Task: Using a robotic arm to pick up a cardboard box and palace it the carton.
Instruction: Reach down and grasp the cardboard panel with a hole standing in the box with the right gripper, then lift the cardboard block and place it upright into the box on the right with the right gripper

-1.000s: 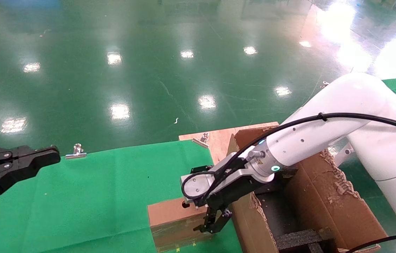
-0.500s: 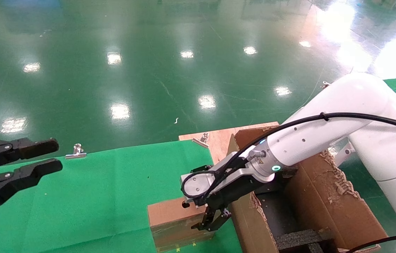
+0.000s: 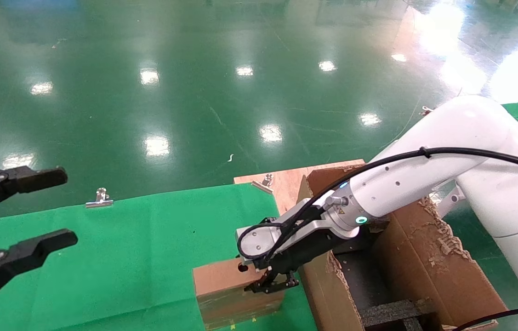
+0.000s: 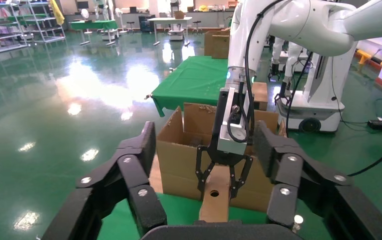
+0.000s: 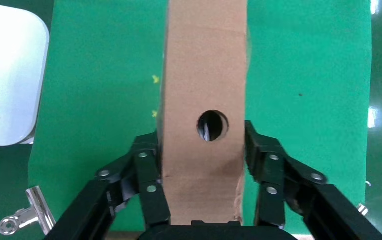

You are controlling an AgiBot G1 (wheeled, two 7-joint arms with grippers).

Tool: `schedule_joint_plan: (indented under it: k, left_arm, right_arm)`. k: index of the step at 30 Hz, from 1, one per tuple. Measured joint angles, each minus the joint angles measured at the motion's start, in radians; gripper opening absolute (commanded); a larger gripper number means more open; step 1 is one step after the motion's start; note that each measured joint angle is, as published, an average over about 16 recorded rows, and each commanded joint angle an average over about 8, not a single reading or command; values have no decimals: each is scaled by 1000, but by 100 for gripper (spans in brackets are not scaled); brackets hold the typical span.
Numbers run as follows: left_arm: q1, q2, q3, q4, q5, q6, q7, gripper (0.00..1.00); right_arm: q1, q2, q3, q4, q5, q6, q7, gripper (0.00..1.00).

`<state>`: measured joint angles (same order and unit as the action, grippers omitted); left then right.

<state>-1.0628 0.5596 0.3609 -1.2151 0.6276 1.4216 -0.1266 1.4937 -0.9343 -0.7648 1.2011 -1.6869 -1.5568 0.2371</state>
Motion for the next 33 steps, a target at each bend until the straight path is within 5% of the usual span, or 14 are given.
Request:
schedule_joint_plan:
  k: [15, 33]
  left_arm:
    - [0, 0, 0, 0, 0, 0, 0, 100]
    - [0, 0, 0, 0, 0, 0, 0, 100]
  right_arm:
    - [62, 23, 12, -15, 37, -7, -2, 0]
    - [440, 113, -56, -243, 206, -33, -133, 0]
